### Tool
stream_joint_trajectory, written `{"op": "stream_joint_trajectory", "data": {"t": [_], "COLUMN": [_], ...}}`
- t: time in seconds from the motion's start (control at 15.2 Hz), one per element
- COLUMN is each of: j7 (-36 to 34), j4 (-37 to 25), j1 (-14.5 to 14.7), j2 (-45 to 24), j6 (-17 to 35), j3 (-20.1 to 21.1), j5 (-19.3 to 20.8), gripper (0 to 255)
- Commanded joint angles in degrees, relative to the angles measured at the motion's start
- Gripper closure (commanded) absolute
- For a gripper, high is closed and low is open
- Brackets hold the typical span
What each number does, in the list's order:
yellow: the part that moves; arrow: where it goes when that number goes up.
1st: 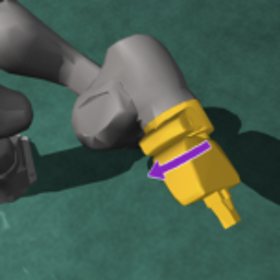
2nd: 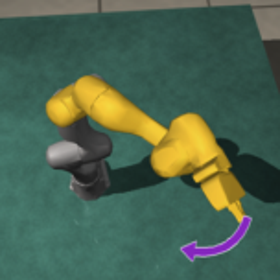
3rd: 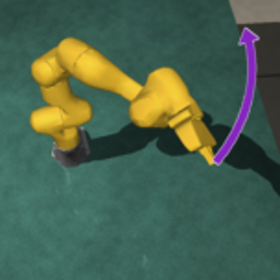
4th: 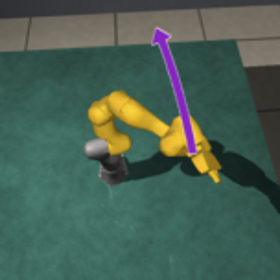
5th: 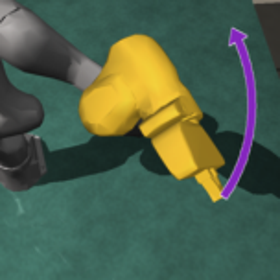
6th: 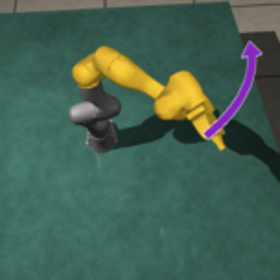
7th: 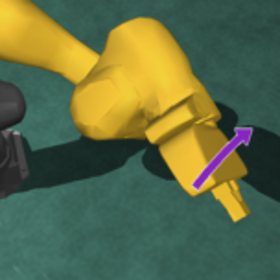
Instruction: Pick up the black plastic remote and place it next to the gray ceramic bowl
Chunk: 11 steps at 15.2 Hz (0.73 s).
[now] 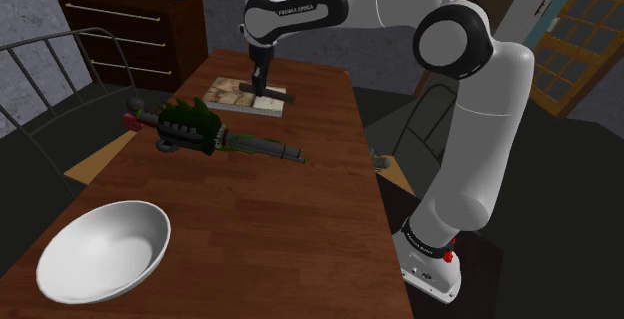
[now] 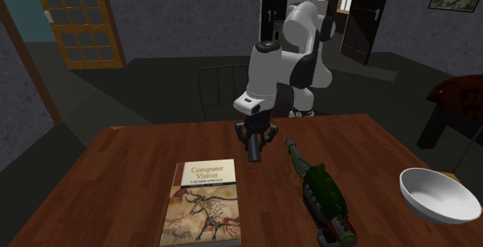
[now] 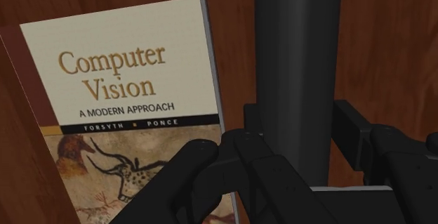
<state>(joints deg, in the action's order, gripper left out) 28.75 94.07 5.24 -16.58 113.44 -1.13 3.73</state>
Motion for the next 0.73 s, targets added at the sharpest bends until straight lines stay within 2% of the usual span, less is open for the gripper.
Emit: {"op": "stream_joint_trajectory", "data": {"t": [0.0,0.13,0.66], "j7": [0.04,0.1,-10.01], "j4": [-1.12,-1.95,3.05], "j1": [0.04,0.05,6.26], "j2": [0.33,0.51,4.17], "j6": [-1.46,-2.46,-1.84], "j3": [0.02,0.03,3.51], "j5": [-0.02,-0.04,1.3], "gripper": [255,255,255]}}
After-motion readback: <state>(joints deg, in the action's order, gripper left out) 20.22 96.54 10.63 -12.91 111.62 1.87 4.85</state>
